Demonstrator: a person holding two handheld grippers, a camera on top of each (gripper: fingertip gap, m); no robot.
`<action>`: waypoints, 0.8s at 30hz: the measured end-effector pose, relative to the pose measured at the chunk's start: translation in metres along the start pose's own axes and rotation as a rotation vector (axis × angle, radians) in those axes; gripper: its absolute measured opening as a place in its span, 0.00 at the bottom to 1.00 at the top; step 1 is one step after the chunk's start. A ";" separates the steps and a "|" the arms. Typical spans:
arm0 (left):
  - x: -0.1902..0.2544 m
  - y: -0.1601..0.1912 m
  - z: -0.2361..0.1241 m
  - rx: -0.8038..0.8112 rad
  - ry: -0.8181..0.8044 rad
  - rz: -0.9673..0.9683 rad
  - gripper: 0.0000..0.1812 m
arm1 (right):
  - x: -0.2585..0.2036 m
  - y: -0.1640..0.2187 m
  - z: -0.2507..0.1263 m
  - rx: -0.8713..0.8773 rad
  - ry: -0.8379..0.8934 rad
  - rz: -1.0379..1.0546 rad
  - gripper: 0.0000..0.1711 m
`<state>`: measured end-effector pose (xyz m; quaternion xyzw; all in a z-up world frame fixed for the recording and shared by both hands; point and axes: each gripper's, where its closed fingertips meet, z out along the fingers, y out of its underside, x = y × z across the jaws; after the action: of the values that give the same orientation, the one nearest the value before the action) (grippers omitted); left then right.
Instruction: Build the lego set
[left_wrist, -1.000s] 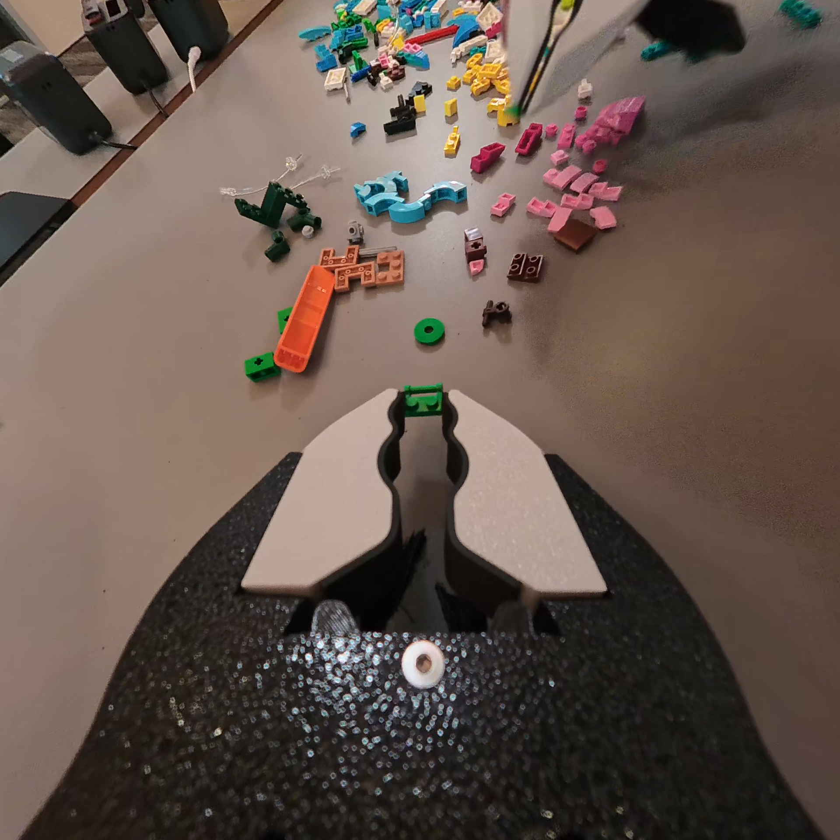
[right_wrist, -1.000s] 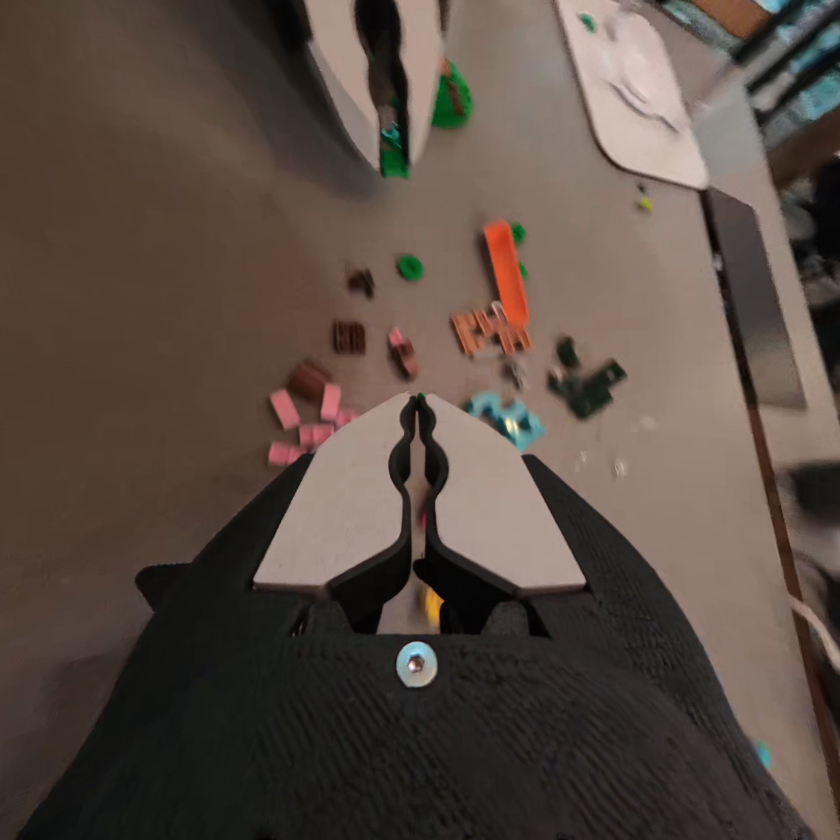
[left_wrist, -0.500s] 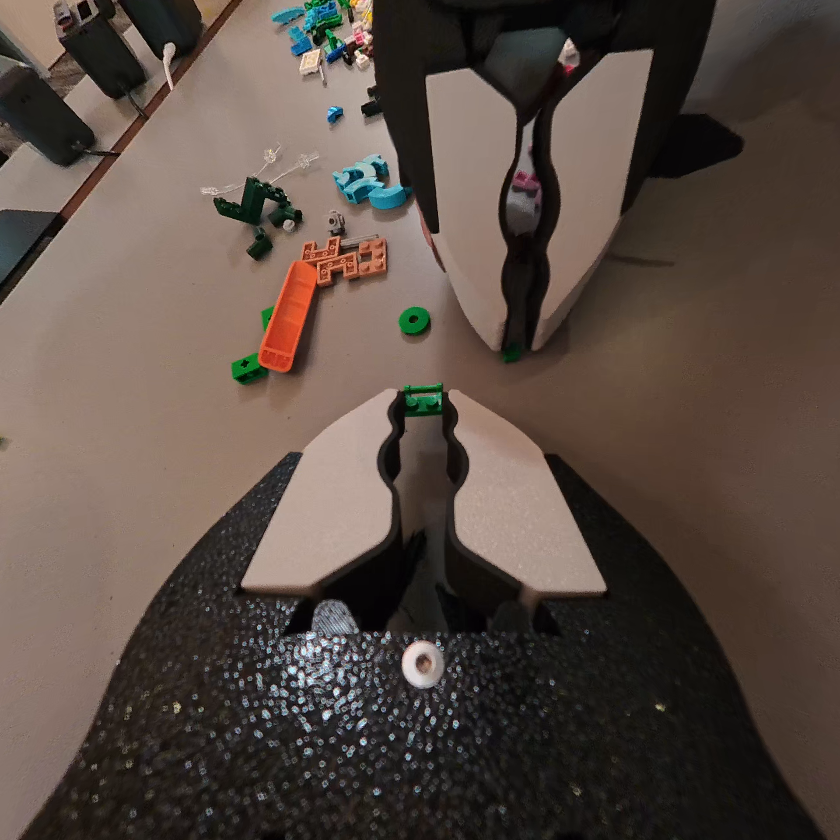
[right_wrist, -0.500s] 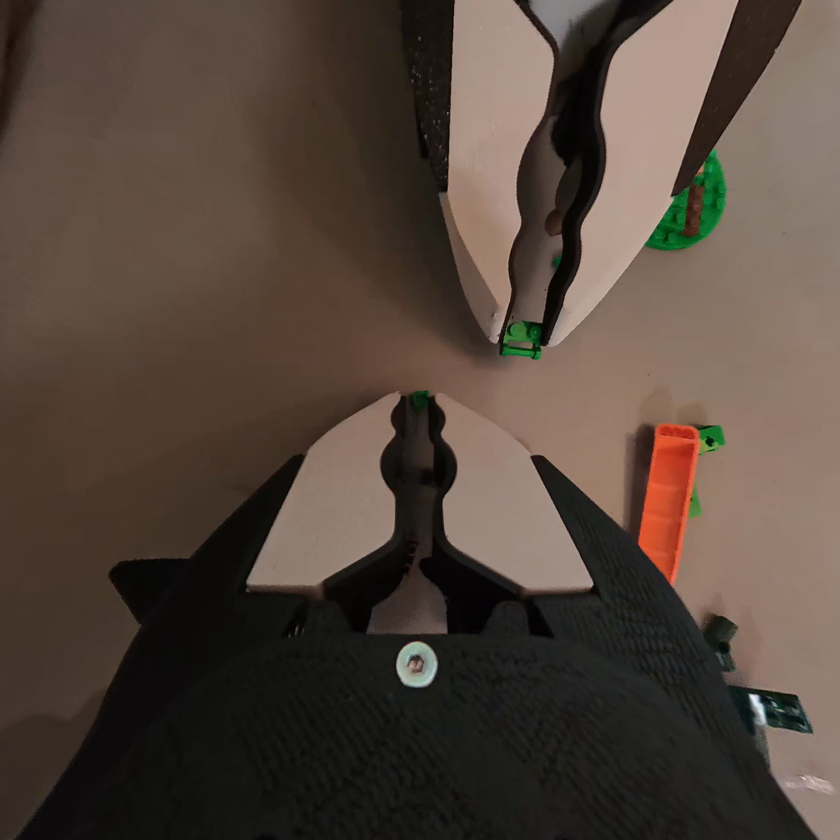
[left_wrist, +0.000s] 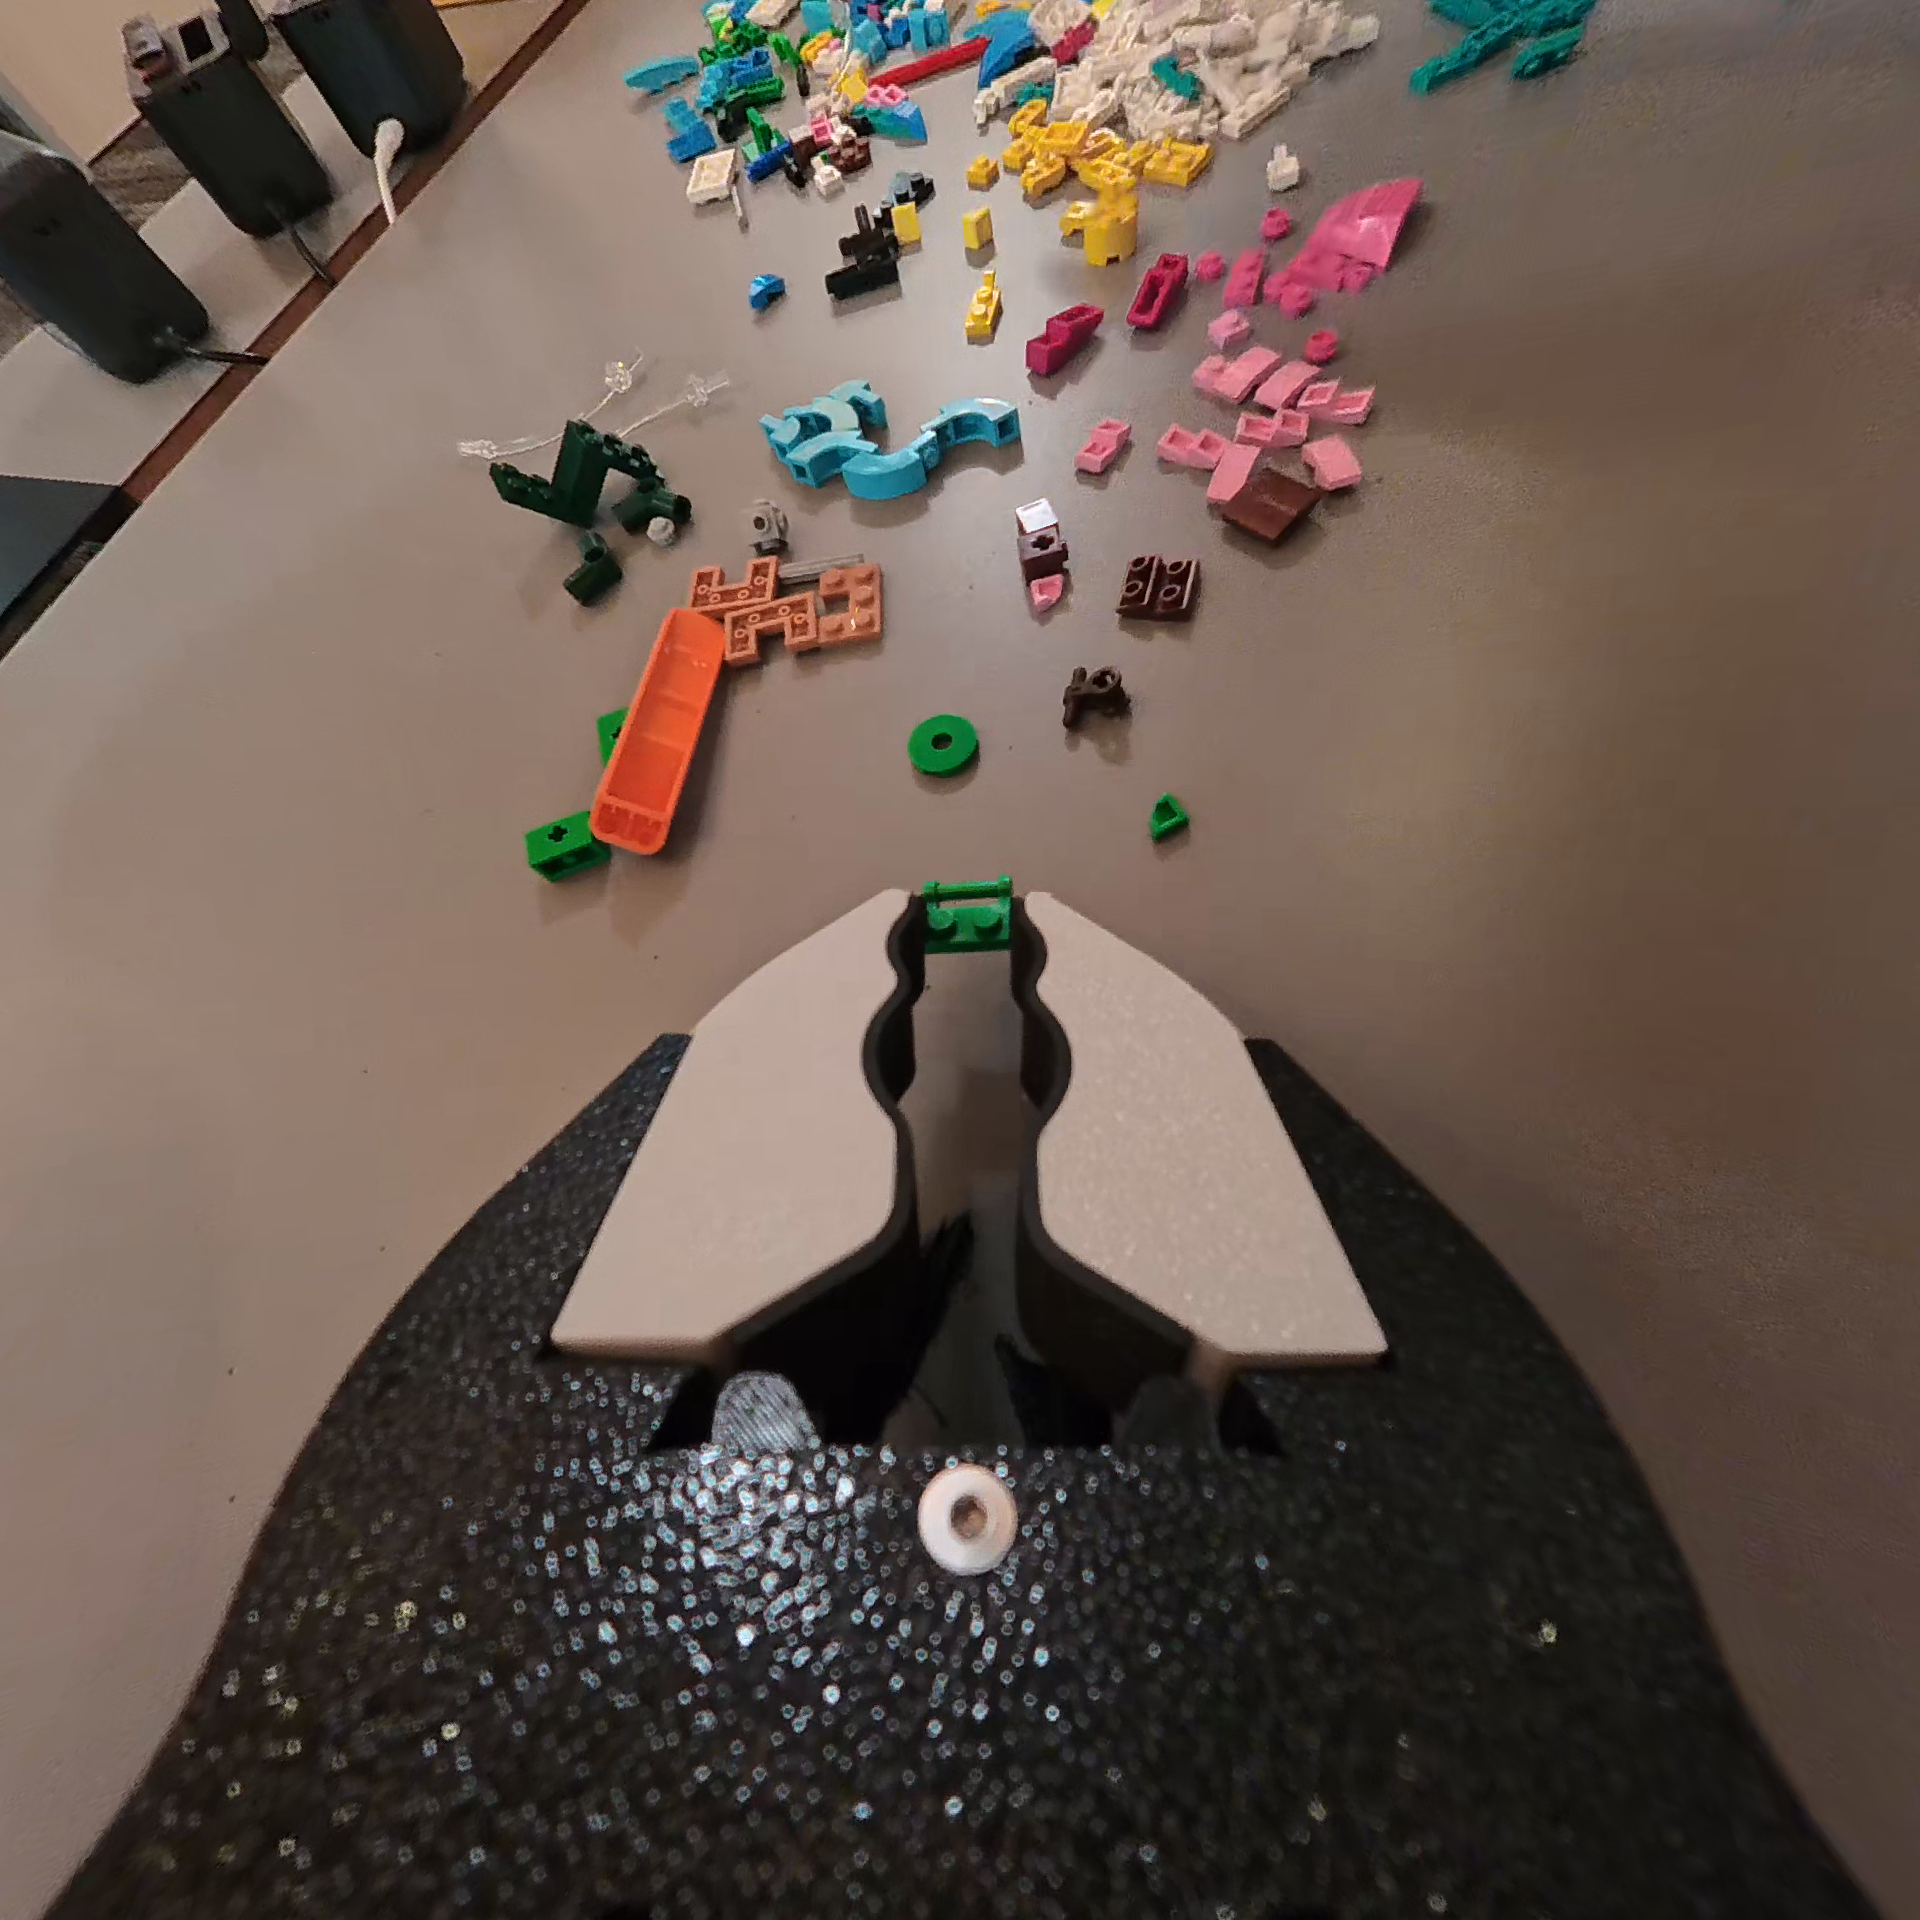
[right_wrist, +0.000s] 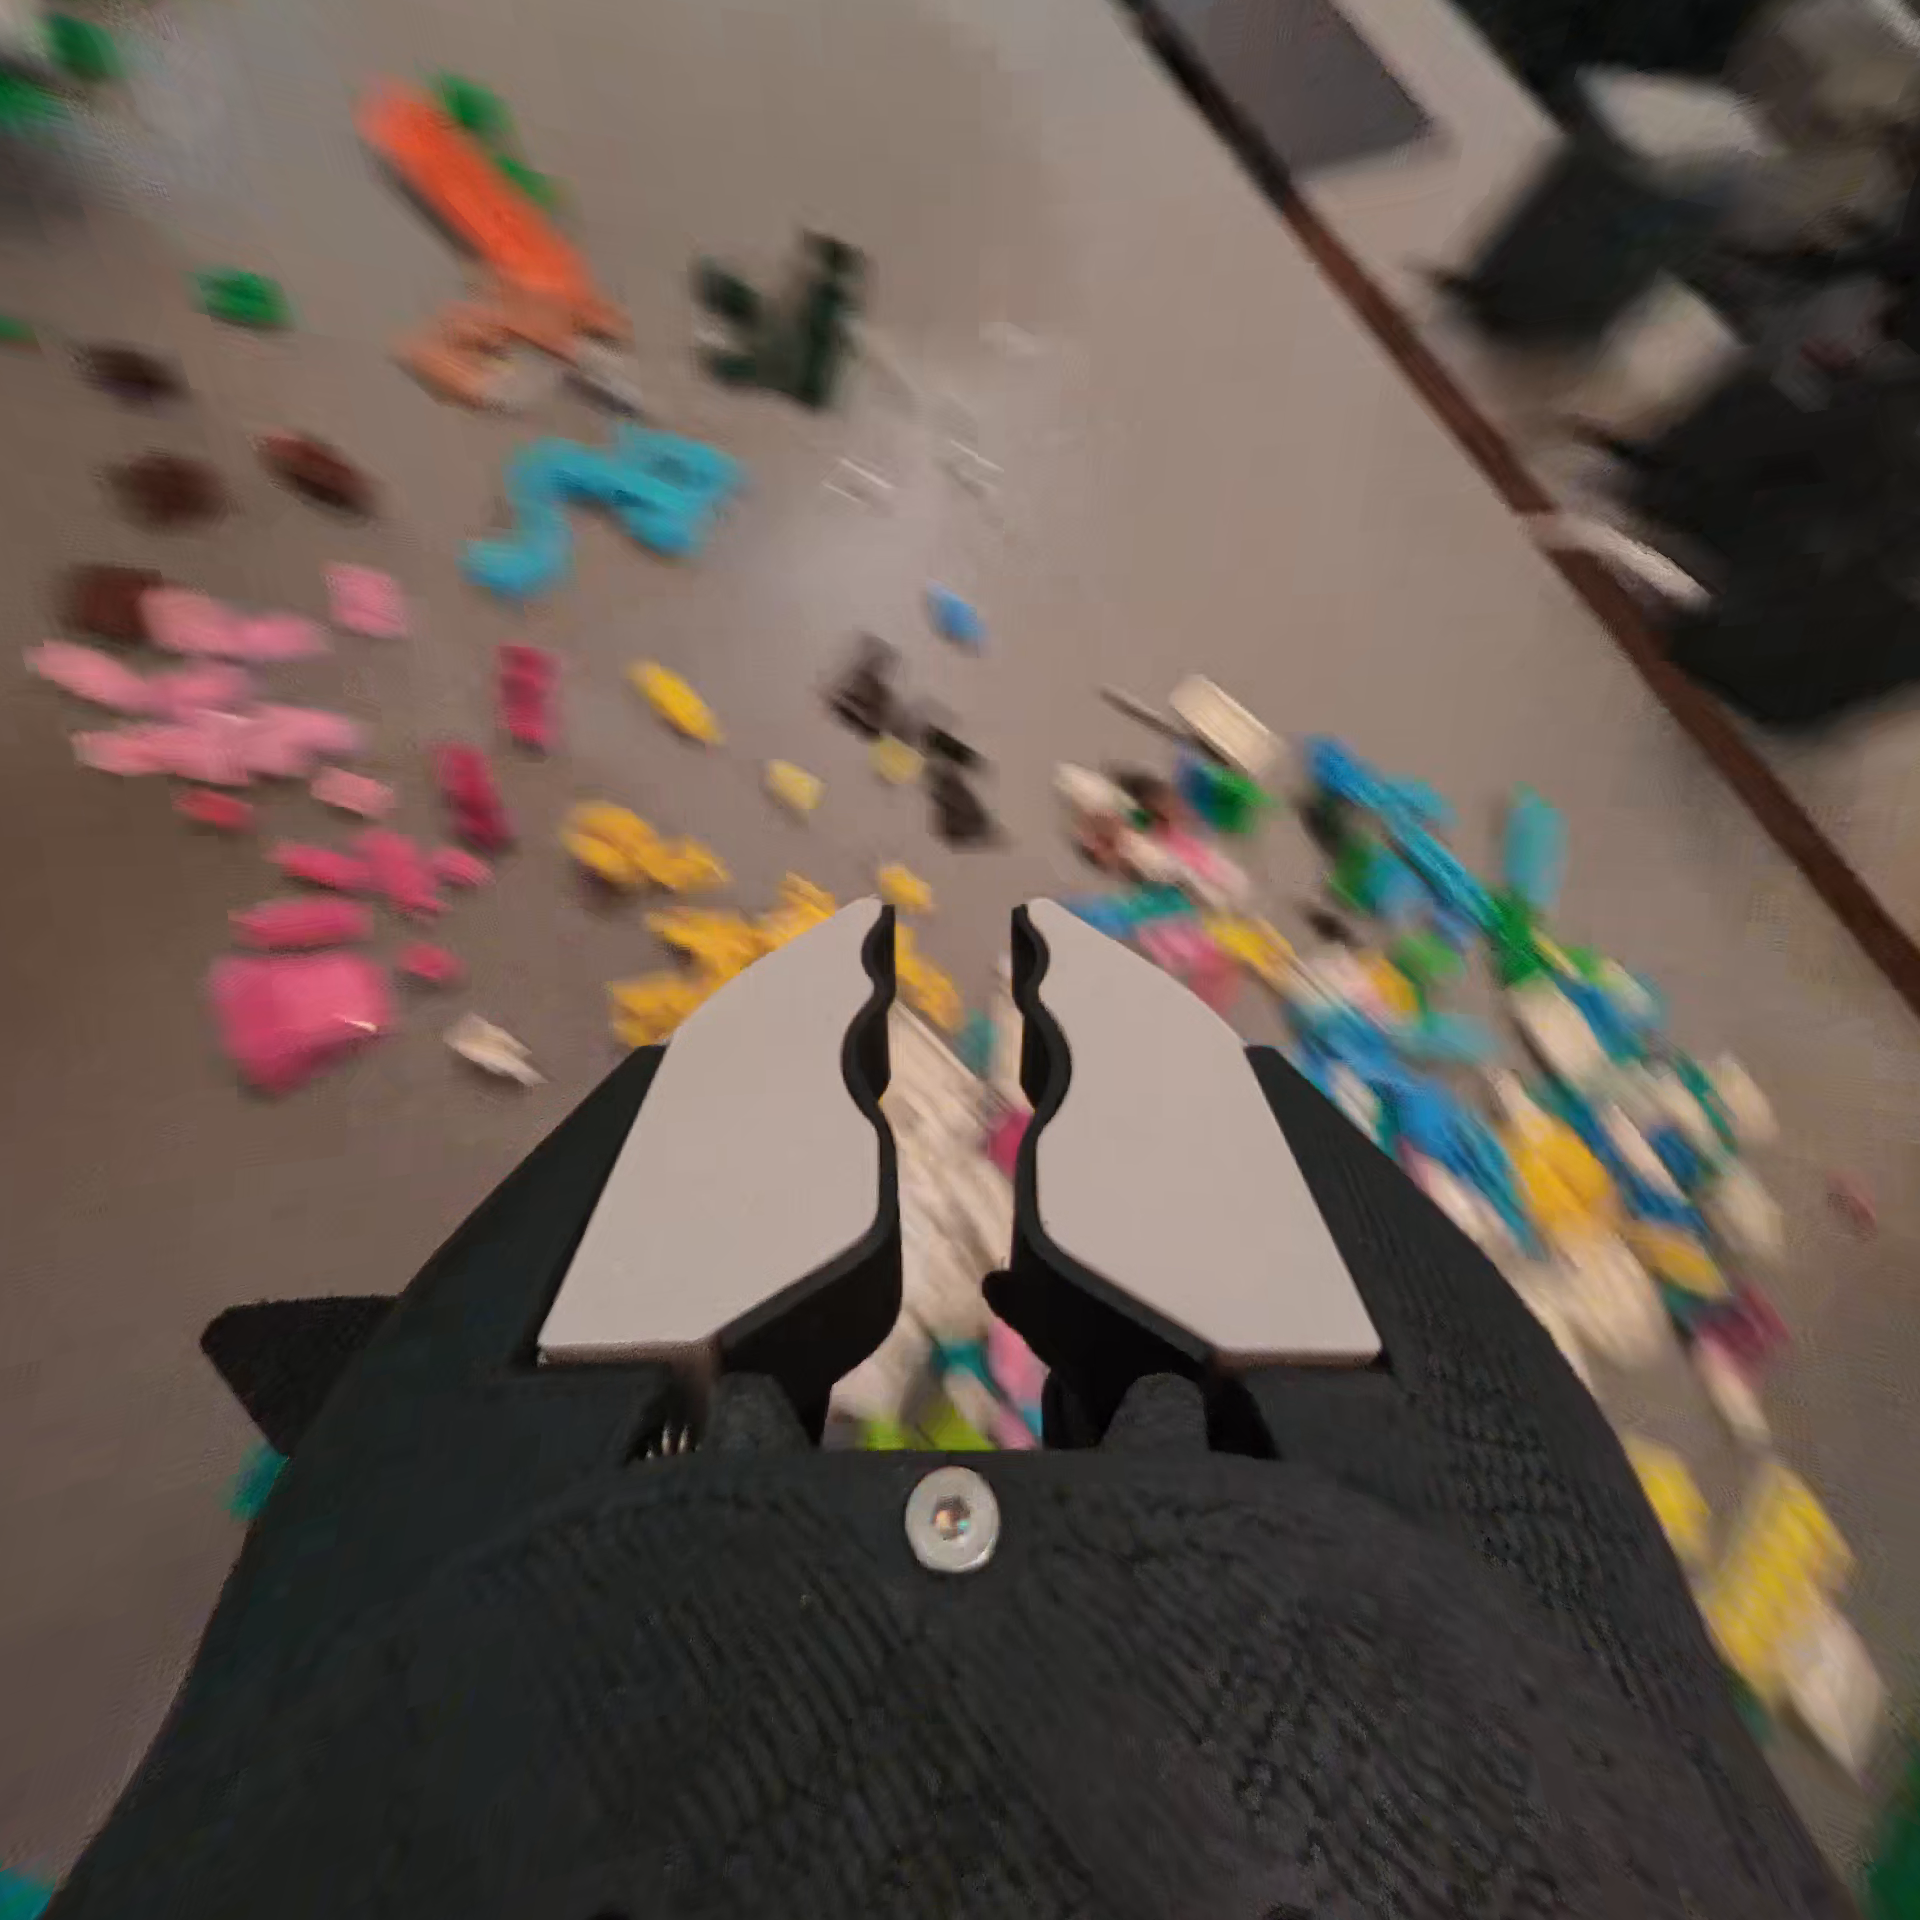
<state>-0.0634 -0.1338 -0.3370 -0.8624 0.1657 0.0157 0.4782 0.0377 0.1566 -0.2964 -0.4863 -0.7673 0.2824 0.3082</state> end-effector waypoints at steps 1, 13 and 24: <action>0.000 0.000 0.000 0.000 0.000 0.000 0.08 | 0.029 0.018 -0.016 -0.031 0.091 0.058 0.11; 0.000 0.001 0.000 -0.010 -0.001 0.007 0.08 | 0.121 0.156 -0.069 -0.350 0.185 0.345 0.07; 0.001 0.001 0.001 -0.013 0.002 0.015 0.08 | 0.137 0.169 -0.056 -0.442 0.154 0.357 0.08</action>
<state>-0.0626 -0.1341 -0.3387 -0.8642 0.1725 0.0197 0.4722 0.1296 0.3522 -0.3568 -0.6890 -0.6868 0.1207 0.1975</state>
